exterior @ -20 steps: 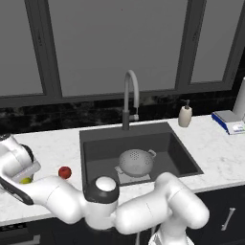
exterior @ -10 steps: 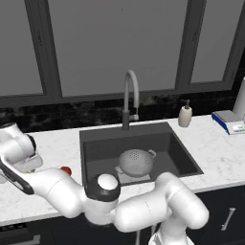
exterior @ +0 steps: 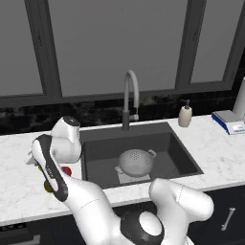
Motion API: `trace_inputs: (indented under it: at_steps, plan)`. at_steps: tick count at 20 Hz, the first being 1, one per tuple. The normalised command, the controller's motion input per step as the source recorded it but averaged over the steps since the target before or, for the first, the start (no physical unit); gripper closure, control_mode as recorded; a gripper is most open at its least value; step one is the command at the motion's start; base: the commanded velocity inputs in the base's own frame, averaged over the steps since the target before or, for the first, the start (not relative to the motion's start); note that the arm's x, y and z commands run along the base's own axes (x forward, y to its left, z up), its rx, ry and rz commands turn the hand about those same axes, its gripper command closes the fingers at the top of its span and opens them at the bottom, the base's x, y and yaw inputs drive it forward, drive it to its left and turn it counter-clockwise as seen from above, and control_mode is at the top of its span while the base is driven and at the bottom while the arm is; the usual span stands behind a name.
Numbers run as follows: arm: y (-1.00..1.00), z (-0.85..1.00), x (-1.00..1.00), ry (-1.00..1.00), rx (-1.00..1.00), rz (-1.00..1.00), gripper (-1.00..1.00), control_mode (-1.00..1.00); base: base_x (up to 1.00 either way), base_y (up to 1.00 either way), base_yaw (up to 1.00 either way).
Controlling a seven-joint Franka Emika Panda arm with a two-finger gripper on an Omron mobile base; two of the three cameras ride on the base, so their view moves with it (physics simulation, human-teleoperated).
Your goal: Put the colander in the sink, put the apple, pear, kiwi in the colander, and turn on the sink faucet and pour water over the colander.
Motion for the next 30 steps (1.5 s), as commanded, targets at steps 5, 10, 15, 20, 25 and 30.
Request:
trace_inputs:
  at_steps: [5,10,15,20,25,30]
  plan:
    - [-0.97,0.92,-0.35,-0.13,0.50,-0.26,1.00,-1.00,0.00,0.00,0.00]
    - [-0.98,1.00,-0.29,0.26,0.13,-0.39,1.00,-1.00,0.00,0.00,0.00]
    - [-1.00,0.94,-0.07,0.43,0.00,-0.40,1.00,-1.00,0.00,0.00,0.00]
    - [-1.00,0.46,-0.05,0.27,-0.05,-0.38,1.00,-1.00,0.00,0.00,0.00]
    - [-1.00,-0.26,-0.23,0.00,0.00,-0.17,1.00,-1.00,0.00,0.00,0.00]
    - [-1.00,-0.33,0.00,0.01,-0.03,-0.01,1.00,-1.00,0.00,0.00,0.00]
